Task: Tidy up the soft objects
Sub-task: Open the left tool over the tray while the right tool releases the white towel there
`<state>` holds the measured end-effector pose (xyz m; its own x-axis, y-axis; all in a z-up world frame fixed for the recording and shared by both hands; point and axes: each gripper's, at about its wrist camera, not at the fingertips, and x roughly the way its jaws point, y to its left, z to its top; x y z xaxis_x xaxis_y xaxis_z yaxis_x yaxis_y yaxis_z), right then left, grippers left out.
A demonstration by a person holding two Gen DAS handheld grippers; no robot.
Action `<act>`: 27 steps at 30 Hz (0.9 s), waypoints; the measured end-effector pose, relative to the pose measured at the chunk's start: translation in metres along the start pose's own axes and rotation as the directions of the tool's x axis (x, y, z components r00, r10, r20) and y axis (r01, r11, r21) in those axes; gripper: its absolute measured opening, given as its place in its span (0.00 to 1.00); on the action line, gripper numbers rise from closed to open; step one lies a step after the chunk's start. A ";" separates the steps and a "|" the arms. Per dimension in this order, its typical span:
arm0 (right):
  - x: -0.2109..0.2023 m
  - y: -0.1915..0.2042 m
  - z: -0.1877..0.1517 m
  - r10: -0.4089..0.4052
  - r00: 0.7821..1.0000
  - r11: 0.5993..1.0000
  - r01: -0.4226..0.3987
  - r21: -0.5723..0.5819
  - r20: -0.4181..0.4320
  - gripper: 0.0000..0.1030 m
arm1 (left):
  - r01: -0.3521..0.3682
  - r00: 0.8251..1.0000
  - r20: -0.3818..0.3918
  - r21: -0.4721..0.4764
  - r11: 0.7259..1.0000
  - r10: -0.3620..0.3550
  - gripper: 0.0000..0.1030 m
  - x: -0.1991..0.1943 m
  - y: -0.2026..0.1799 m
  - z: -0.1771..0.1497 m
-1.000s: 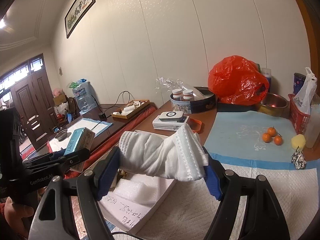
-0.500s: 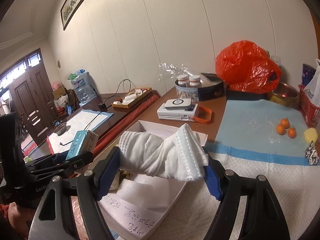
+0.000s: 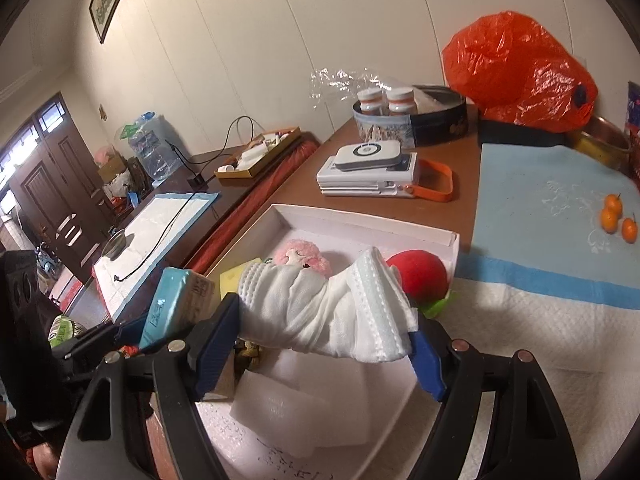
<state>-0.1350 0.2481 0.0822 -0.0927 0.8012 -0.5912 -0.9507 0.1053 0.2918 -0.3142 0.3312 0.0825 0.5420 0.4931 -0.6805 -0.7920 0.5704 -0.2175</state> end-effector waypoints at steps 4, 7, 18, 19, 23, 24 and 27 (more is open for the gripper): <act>0.010 -0.001 -0.003 -0.007 1.000 0.999 0.008 0.032 -0.014 0.76 | 0.016 1.000 -0.022 0.005 1.000 -0.016 0.49 0.011 0.001 0.001; 0.013 -0.003 -0.006 -0.019 1.000 0.999 0.020 0.041 -0.021 0.76 | 0.022 1.000 -0.020 0.009 1.000 -0.022 0.49 0.014 0.001 0.004; 0.015 -0.001 -0.003 -0.028 1.000 0.999 0.029 0.037 -0.006 0.80 | 0.046 0.998 -0.055 0.027 0.999 -0.044 0.50 0.028 -0.006 0.008; 0.015 -0.001 -0.003 -0.023 1.000 0.999 0.024 0.037 -0.003 0.83 | 0.043 0.997 -0.060 0.026 0.999 -0.041 0.52 0.028 -0.006 0.008; 0.015 0.000 -0.004 -0.019 1.000 0.999 0.019 0.035 0.012 1.00 | 0.011 0.998 -0.065 0.002 1.000 -0.011 1.00 0.029 -0.002 0.008; 0.014 0.000 -0.004 -0.024 0.999 0.999 0.023 0.037 0.025 1.00 | -0.003 0.999 -0.053 0.003 1.000 0.003 1.00 0.025 -0.002 0.008; 0.009 0.003 -0.006 -0.031 0.998 0.999 0.030 0.027 0.049 1.00 | -0.021 0.999 -0.045 0.004 1.000 0.021 1.00 0.020 -0.002 0.007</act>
<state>-0.1402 0.2521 0.0730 -0.0483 0.8257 -0.5621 -0.9447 0.1451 0.2942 -0.2999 0.3446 0.0746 0.5120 0.4747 -0.7159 -0.8021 0.5624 -0.2007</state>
